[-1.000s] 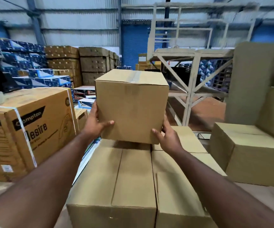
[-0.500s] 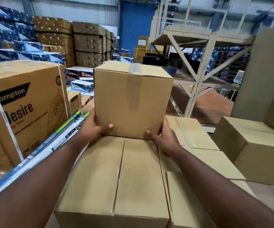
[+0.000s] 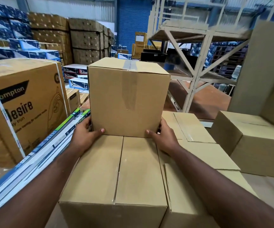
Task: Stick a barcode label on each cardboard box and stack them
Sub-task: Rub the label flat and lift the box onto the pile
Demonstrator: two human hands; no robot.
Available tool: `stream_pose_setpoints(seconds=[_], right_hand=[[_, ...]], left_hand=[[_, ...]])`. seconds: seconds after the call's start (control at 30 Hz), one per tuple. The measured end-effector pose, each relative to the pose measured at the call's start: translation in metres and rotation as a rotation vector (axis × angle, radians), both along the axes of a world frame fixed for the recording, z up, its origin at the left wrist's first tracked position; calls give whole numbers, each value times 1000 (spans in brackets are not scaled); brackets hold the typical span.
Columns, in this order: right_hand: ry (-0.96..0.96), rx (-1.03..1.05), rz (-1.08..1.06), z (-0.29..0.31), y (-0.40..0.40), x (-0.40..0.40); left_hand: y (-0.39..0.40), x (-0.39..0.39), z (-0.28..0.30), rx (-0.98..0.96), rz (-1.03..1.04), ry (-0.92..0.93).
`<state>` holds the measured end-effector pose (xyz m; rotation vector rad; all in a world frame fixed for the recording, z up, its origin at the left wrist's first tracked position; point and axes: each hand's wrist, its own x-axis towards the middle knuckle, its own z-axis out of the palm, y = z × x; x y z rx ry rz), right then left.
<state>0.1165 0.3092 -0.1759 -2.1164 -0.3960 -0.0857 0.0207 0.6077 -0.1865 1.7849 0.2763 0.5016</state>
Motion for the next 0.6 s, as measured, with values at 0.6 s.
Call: stream_pose_setpoints(seconds=[0.6], right_hand=[[33,341,334,25,-85,-220]], left_hand=[[-116,-178,25,230,-4,-123]])
